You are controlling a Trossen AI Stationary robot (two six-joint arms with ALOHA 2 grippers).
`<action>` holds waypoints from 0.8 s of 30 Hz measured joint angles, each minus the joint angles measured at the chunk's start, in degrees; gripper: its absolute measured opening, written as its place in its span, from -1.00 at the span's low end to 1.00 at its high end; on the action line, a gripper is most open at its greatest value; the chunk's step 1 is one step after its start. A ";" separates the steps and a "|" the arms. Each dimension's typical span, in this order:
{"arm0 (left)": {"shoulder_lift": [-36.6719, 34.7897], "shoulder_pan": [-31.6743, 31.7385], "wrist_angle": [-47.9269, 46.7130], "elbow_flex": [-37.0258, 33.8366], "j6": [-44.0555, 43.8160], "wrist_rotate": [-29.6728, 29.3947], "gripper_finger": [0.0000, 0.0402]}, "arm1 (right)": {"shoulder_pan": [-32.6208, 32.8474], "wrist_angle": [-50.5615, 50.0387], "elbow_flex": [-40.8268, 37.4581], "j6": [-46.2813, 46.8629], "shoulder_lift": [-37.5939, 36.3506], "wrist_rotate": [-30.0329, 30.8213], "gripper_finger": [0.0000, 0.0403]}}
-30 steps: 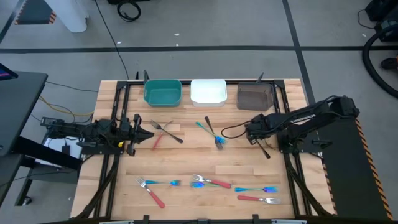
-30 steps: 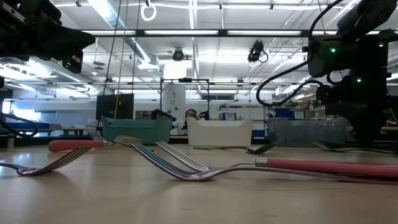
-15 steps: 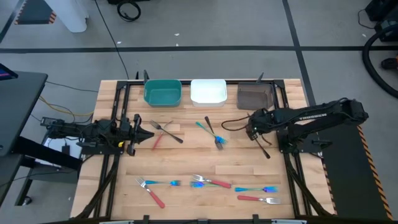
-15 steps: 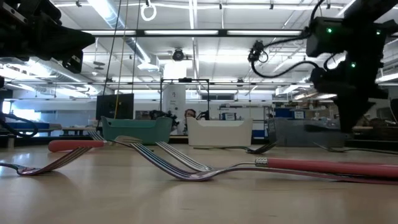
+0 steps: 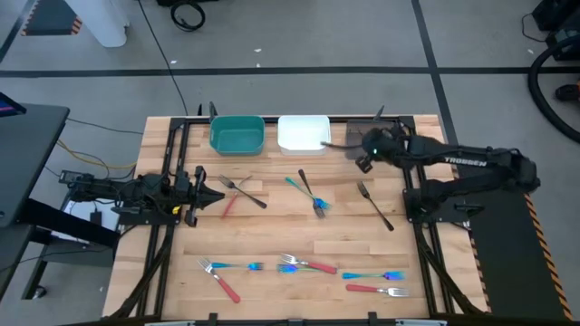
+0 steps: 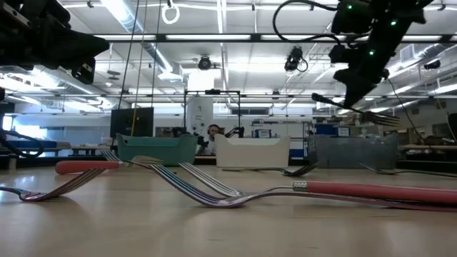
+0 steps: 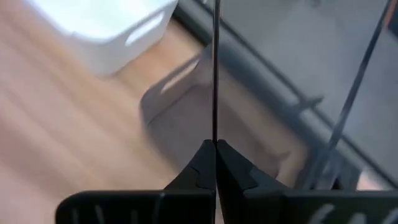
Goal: Sort silverware by color (type)
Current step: Put the black fork into the black bin
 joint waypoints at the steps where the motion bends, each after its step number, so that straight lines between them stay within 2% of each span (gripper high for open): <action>1: 0.00 0.00 -0.01 0.01 0.00 0.00 -0.87 | -1.55 2.17 0.00 -2.83 0.03 -0.21 -0.98; 4: 0.00 -0.01 -0.02 0.01 0.00 0.00 -0.87 | -5.70 6.71 0.02 -10.08 0.68 -0.32 -0.98; 9: 0.00 0.00 0.00 0.01 0.00 -0.02 -0.87 | -11.26 8.75 0.02 -21.71 3.05 -1.96 -0.98; 13: 0.00 -0.02 0.00 0.01 -0.01 0.00 -0.87 | -15.21 7.69 0.02 -23.09 5.49 -6.75 -0.98; 18: 0.00 0.00 -0.02 0.01 0.01 0.00 -0.87 | -18.01 8.45 0.02 -23.56 7.85 -8.07 -0.98; 22: 0.00 -0.01 -0.02 0.01 0.01 -0.01 -0.87 | -20.03 8.72 0.02 -23.53 10.25 -12.34 -0.97; 24: 0.00 0.00 -0.01 0.01 0.00 -0.01 -0.87 | -20.46 9.16 0.02 -23.56 11.73 -12.56 -0.97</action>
